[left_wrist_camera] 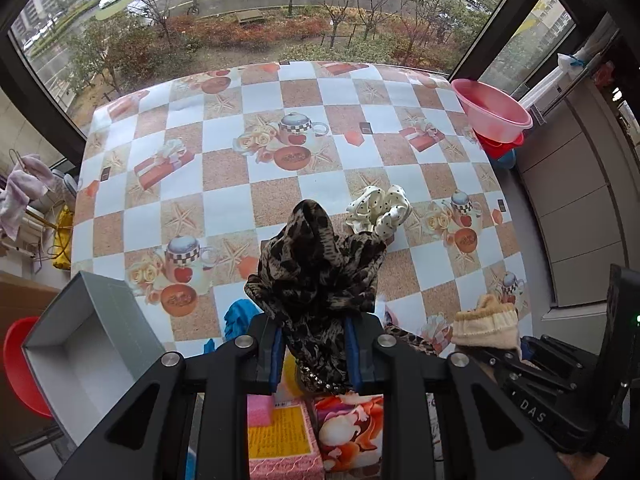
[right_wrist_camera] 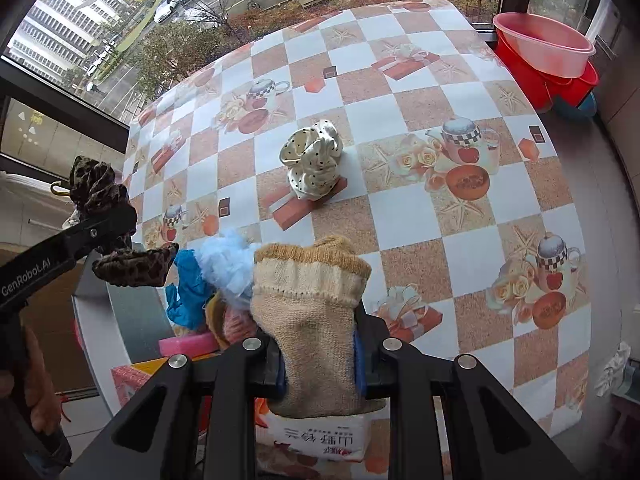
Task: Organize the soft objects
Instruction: 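Carry the leopard scrunchie and beige knit sock in both grippers over the white box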
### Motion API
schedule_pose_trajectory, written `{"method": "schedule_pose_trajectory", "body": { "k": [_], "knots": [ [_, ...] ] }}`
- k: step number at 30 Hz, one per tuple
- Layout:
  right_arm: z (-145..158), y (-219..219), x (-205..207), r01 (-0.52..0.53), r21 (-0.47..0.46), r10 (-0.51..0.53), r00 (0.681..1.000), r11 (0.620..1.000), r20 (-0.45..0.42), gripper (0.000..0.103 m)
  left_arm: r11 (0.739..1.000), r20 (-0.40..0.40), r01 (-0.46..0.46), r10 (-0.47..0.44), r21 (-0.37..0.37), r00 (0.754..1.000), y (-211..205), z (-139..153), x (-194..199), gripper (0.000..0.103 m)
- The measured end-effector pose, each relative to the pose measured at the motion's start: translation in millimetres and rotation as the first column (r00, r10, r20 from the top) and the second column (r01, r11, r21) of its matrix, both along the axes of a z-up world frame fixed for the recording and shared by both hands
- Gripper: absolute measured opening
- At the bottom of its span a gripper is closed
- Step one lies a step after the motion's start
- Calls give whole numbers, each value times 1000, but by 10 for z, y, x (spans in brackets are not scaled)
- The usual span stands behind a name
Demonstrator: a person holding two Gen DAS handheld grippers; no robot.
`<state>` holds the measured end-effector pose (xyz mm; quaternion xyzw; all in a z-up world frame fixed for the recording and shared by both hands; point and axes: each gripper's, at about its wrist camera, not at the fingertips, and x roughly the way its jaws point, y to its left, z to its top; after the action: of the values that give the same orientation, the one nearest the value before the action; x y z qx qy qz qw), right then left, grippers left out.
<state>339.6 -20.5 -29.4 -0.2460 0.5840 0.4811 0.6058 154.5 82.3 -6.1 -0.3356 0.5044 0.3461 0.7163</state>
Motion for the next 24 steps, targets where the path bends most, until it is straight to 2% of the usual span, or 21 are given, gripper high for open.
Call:
{"method": "schedule_pose_trajectory", "body": {
  "k": [10,24],
  "knots": [
    [222,-319,-364,19,7,-19,1000,1000,25,25,998,11,58,-58,15,998,-502,209,-488,27],
    [274,-816,-885,46,-30,-45,997,998,57,25,993,33,119,-119,2,992,-1008,301,-1064,27]
  ]
}}
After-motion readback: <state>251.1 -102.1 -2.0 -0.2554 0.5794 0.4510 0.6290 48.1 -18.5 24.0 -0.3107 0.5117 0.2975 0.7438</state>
